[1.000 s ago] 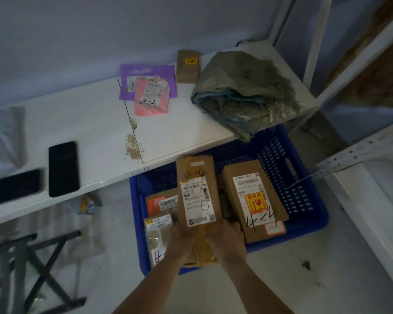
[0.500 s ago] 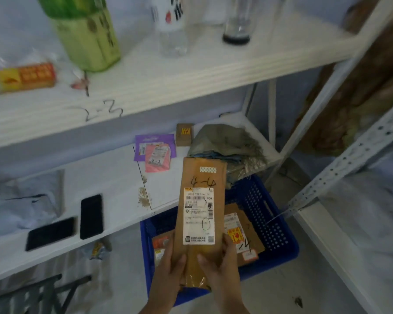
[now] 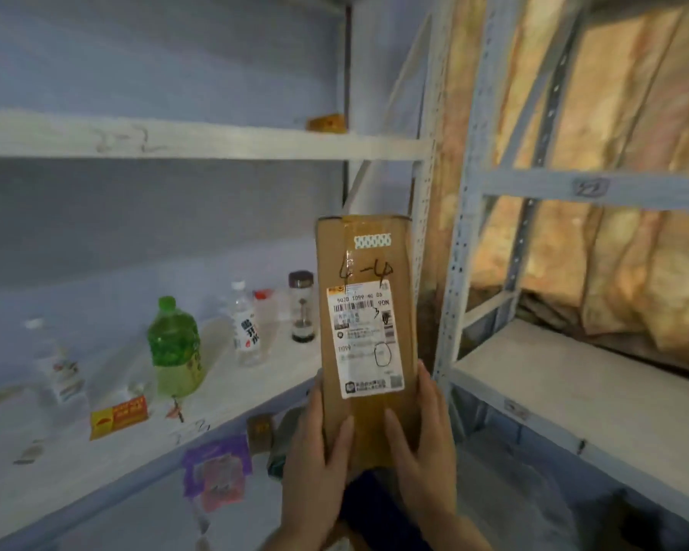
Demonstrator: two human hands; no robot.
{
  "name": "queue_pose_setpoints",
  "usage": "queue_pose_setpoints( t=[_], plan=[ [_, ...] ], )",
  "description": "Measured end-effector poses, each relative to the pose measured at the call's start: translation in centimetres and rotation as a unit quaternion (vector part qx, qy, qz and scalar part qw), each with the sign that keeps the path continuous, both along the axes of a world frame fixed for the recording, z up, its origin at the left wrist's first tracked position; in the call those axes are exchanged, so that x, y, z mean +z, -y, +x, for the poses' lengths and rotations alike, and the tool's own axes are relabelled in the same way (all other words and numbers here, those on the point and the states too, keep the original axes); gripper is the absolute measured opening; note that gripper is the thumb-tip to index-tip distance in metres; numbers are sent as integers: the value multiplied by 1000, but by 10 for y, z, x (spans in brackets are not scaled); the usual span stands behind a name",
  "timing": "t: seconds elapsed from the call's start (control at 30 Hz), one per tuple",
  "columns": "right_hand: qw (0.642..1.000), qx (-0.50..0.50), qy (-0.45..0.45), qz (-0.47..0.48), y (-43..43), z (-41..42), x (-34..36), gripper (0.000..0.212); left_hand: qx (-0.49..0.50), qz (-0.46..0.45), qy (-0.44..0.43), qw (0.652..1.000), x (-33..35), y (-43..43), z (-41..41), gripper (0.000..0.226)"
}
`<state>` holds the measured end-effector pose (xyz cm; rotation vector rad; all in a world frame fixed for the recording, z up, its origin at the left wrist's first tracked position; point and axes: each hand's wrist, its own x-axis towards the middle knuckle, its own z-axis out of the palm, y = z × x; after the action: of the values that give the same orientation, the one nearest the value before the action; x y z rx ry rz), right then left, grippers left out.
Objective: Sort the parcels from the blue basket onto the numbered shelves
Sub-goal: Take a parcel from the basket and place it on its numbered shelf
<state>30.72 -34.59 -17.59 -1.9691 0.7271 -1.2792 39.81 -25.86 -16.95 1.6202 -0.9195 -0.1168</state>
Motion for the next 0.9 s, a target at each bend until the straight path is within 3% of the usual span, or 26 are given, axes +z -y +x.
queue_pose_setpoints(
  t=[0.23,0.4,0.57,0.73,0.9],
  plan=[
    [992,-46,109,-47,-35,-122,157,71,-142,-118,37,982,156,-19,-95,49],
    [978,-156,93,-99,-42,-224,207,75,-240,-132,65,960,214,-13,-174,45],
    [954,-247,78,-151,-55,-335,259,69,-321,-159,93,929,270,-12,-272,58],
    [926,-338,31,-166,-73,-440,280,72,-364,-175,110,908,296,-10,-372,59],
    [910,-388,19,-146,-98,-535,270,69,-410,-144,78,897,279,2,-464,56]
  ],
)
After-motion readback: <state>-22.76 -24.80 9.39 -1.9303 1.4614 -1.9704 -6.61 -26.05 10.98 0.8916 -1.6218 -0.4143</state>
